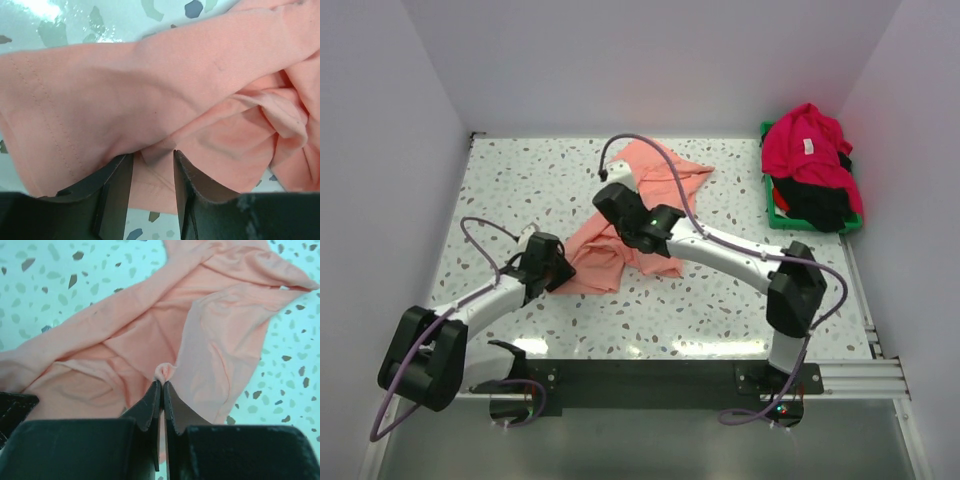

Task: Fold and stack the t-shirts
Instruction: Flatten the tshirt out

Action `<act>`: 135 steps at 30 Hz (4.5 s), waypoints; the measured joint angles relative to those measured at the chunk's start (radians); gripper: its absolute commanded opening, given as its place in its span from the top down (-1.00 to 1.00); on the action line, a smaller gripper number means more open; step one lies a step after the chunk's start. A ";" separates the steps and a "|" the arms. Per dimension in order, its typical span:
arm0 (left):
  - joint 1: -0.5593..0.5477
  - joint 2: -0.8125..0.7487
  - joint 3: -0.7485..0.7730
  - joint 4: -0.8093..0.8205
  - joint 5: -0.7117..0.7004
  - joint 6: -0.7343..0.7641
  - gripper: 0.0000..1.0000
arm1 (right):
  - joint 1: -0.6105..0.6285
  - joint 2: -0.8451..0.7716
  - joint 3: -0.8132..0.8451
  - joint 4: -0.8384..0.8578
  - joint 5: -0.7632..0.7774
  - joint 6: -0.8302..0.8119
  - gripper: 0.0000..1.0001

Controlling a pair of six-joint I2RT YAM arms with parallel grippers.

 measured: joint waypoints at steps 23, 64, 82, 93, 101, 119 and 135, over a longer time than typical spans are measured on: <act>0.093 0.022 0.380 -0.118 -0.077 0.113 1.00 | -0.557 -0.372 -0.153 -0.066 -0.148 0.013 1.00; 0.116 -0.280 -0.051 -0.241 0.138 0.072 -0.04 | -1.040 -0.509 -0.448 0.026 -0.663 0.218 1.00; 0.009 -0.028 0.000 -0.118 0.029 -0.040 0.76 | -1.040 -0.509 -0.462 0.055 -0.695 0.226 1.00; 0.026 -0.189 0.168 -0.266 -0.015 0.024 1.00 | -1.040 -0.519 -0.459 0.034 -0.714 0.227 1.00; 0.107 -0.416 0.557 -0.362 -0.105 0.129 1.00 | -1.040 -0.674 -0.321 -0.100 -0.729 0.229 1.00; 0.109 -0.388 1.056 -0.438 -0.232 0.231 1.00 | -1.040 -0.745 0.433 -0.276 -0.731 0.276 1.00; 0.406 0.324 1.324 -0.113 0.120 0.226 1.00 | -1.009 0.016 0.649 0.072 -0.908 0.476 1.00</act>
